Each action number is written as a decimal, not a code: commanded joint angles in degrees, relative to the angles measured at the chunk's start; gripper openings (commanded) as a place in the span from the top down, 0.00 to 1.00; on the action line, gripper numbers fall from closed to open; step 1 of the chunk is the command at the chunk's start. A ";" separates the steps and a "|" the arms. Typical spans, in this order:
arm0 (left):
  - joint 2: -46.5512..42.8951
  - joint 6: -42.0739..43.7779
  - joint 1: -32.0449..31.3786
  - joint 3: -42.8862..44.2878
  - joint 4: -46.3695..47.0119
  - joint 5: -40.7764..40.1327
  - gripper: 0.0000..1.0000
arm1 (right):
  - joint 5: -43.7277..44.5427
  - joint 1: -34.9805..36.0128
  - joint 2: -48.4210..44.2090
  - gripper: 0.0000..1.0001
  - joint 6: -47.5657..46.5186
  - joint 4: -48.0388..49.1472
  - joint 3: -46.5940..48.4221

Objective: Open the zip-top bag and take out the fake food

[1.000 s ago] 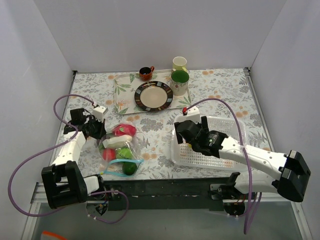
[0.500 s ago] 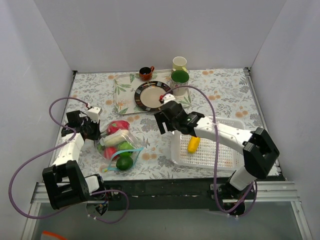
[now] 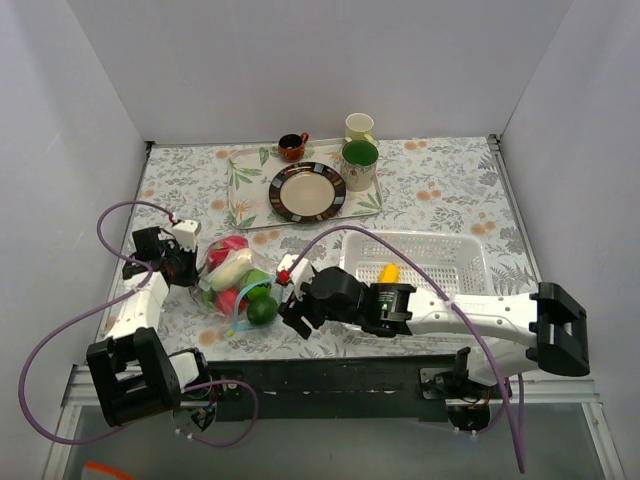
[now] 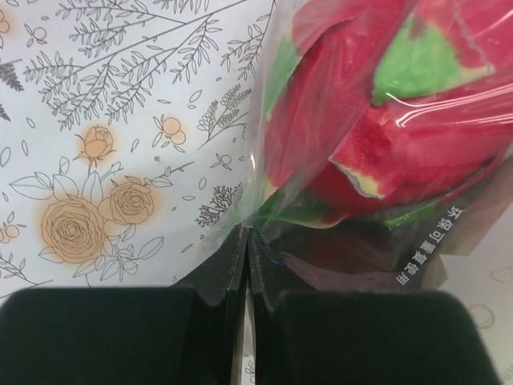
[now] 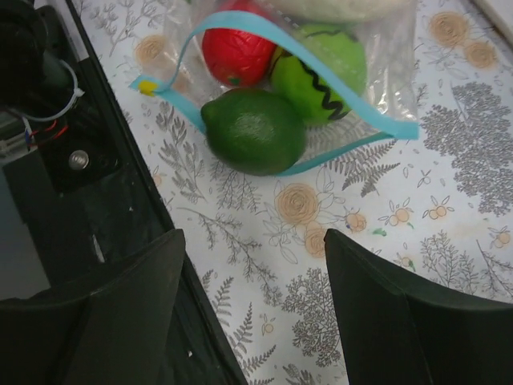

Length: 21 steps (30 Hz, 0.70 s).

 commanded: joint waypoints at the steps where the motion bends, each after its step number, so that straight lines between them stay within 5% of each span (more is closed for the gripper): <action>1: -1.48 -1.54 0.32 -0.16 -8.31 1.00 1.00 | -10.57 -1.23 -0.01 0.20 -1.90 7.74 -2.55; 6: -2.63 -1.98 0.41 2.56 -12.88 4.69 1.00 | -12.25 -1.32 5.27 0.09 -4.89 9.41 0.52; 15: -1.58 -1.55 0.32 6.87 -15.44 6.90 1.00 | -6.98 -5.00 13.55 0.05 -4.63 13.35 1.24; 18: 0.00 -1.37 0.41 9.24 -16.93 7.78 0.82 | -4.96 -6.15 13.98 0.04 -4.54 15.56 0.18; 19: 0.97 -1.28 0.32 11.08 -17.46 8.21 0.71 | -4.34 -6.24 14.68 0.04 -4.54 15.74 0.18; 20: 1.59 -1.19 0.32 11.97 -18.16 9.17 0.49 | -4.42 -6.41 14.86 0.04 -4.54 16.35 0.09; 21: 2.03 -1.28 0.32 12.76 -19.38 9.62 0.46 | -4.51 -6.50 15.13 0.04 -4.46 16.87 -0.08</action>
